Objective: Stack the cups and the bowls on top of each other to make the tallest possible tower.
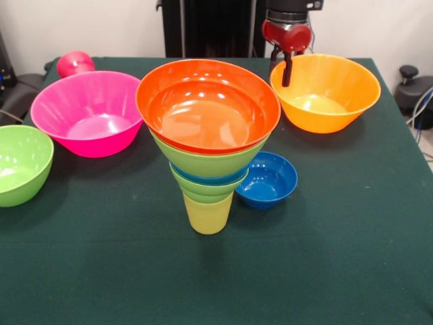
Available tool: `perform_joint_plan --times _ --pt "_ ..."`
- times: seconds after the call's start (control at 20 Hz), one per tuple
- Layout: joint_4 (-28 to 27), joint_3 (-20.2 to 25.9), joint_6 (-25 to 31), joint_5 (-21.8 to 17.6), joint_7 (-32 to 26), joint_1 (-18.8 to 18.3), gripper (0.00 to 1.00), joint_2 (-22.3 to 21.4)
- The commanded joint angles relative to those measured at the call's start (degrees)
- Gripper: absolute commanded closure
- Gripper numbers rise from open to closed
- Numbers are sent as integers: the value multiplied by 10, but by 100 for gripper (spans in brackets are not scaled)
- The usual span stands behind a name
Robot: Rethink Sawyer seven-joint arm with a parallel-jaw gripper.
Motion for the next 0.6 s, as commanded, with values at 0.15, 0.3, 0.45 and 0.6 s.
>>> perform_joint_plan --times 0.15,0.3,0.45,0.6 --pt "-51 73 20 14 -51 -5 0 15" --pt "-51 82 28 14 -54 -8 0 13" --pt "-58 85 36 17 -55 -7 0 17" --pt "-61 84 36 17 -55 -4 100 20"
